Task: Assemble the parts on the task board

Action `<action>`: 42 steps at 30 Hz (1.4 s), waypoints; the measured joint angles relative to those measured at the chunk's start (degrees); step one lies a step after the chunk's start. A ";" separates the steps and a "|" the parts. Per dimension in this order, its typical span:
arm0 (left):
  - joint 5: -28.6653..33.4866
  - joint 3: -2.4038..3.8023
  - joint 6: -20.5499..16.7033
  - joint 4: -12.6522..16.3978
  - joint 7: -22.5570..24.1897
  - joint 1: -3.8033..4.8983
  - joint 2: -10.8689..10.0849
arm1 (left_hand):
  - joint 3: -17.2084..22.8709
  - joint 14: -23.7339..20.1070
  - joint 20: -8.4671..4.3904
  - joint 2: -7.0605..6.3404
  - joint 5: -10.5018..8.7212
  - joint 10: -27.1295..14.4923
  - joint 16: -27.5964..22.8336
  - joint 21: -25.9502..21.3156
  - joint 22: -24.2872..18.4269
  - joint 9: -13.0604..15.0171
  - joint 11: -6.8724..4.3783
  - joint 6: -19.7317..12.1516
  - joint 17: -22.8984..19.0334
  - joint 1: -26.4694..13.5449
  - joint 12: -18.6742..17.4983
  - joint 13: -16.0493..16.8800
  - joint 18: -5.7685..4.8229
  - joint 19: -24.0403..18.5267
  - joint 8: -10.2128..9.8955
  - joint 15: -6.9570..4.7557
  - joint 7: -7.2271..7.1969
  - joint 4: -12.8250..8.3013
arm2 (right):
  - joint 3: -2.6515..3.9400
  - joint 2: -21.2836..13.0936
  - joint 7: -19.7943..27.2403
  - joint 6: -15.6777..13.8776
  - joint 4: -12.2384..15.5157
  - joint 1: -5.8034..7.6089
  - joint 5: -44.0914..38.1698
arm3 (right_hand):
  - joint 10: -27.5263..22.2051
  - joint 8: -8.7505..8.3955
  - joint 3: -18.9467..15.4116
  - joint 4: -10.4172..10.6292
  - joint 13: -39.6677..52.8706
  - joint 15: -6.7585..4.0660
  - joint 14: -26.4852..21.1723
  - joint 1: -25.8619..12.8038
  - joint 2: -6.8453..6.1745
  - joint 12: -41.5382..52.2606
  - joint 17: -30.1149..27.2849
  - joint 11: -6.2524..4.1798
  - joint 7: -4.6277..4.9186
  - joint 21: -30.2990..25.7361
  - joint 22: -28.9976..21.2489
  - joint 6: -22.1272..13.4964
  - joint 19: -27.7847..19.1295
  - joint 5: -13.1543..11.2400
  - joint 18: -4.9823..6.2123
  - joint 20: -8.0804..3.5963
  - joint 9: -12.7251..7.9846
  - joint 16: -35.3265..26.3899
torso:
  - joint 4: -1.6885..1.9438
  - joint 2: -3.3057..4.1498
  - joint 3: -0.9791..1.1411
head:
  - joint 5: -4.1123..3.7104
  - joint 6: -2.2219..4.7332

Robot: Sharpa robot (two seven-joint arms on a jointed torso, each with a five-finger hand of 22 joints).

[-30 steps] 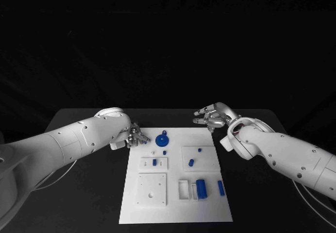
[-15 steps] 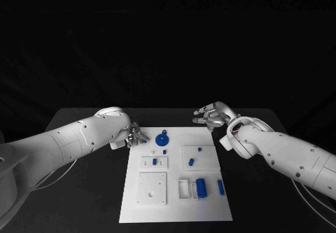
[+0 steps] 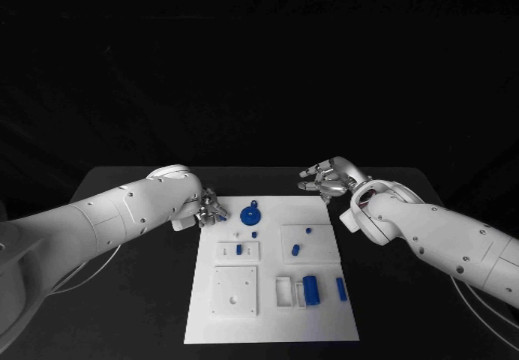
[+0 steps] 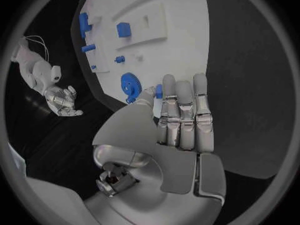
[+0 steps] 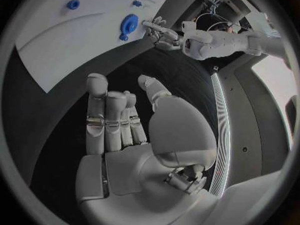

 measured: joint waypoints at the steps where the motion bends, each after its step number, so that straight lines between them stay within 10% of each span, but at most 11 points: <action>1: 0.09 0.00 -0.03 0.09 0.01 0.00 -0.03 | 6.04 0.13 0.00 -1.89 -1.43 0.36 0.00 0.49 0.00 0.31 0.21 0.09 0.08 -2.15 0.00 -0.01 0.00 0.00 0.33 -0.13 0.10 -1.29 | 0.00 0.01 0.00 0.00 -0.01 0.00 0.00 | 0.00 0.00 0.00 0.00 0.00 0.00 0.00 0.00 0.00 0.00 0.00 0.00 0.00 0.00 0.00 0.00 0.00 0.00 0.00 0.00 0.00 0.00 | 0.00 0.00 0.00 | -0.01 0.00; 4: 0.31 0.00 -0.15 0.47 0.01 -0.04 -0.18 | 12.37 0.32 -0.12 -3.78 -2.17 0.80 0.00 1.66 0.00 1.66 -0.03 0.16 0.39 -5.52 0.00 0.15 0.00 -0.12 1.57 -0.31 0.16 -2.98 | 0.00 0.02 -0.02 0.01 -0.05 -0.01 0.04 | 0.00 0.00 0.00 0.00 0.00 0.00 0.00 0.00 0.00 0.00 0.00 0.00 0.00 0.00 0.00 0.00 0.00 0.00 0.00 0.00 0.00 0.00 | 0.00 0.00 0.00 | -0.01 0.04; 19: 0.79 0.00 -3.66 8.54 -0.47 -0.05 -4.90 | 15.64 3.29 -1.19 -5.21 -0.81 3.83 2.00 7.36 -0.01 5.26 -1.01 0.91 2.12 -7.96 1.34 1.79 0.00 0.05 2.88 -1.43 0.91 -6.35 | 0.00 -0.20 -0.06 0.04 -0.08 -0.05 0.17 | 0.00 0.00 0.00 0.00 0.00 0.00 0.00 0.00 0.00 0.00 0.00 0.00 0.17 0.00 0.00 -0.18 0.00 0.00 0.00 0.00 0.00 0.00 | 0.10 -0.14 0.03 | 0.14 -0.08; 30: 0.38 -0.18 -8.07 19.17 -2.39 -0.04 -10.77 | 18.17 4.38 -1.54 -5.83 -1.31 4.88 2.67 11.13 -0.02 8.90 -1.30 2.05 2.95 -8.71 1.87 2.80 0.00 -0.50 -1.73 -1.90 1.54 -6.95 | 0.00 -0.56 -0.07 0.04 0.09 -0.42 0.27 | 0.00 0.00 0.00 0.00 0.01 0.00 0.00 -0.23 -0.23 0.00 0.00 0.00 0.16 0.00 0.00 -0.17 0.00 0.00 -0.01 0.00 0.00 0.00 | 0.14 -0.33 0.07 | 0.26 -0.32; 42: -2.08 -2.99 -12.88 30.63 -4.97 -0.24 -17.09 | 20.90 5.96 -1.95 -7.27 -2.17 5.90 3.55 15.12 -0.03 8.54 -1.81 4.02 4.08 -9.23 2.66 4.13 0.00 -0.50 -5.01 -2.26 1.88 -6.17 | 0.00 -0.84 -0.08 0.05 0.14 -1.06 0.44 | 0.00 0.00 0.00 0.00 0.01 0.00 0.00 -0.23 -0.23 0.00 0.00 0.00 0.11 0.00 0.00 -0.13 0.00 0.00 -0.01 0.00 0.00 0.00 | 0.31 -0.49 0.00 | 0.55 -0.62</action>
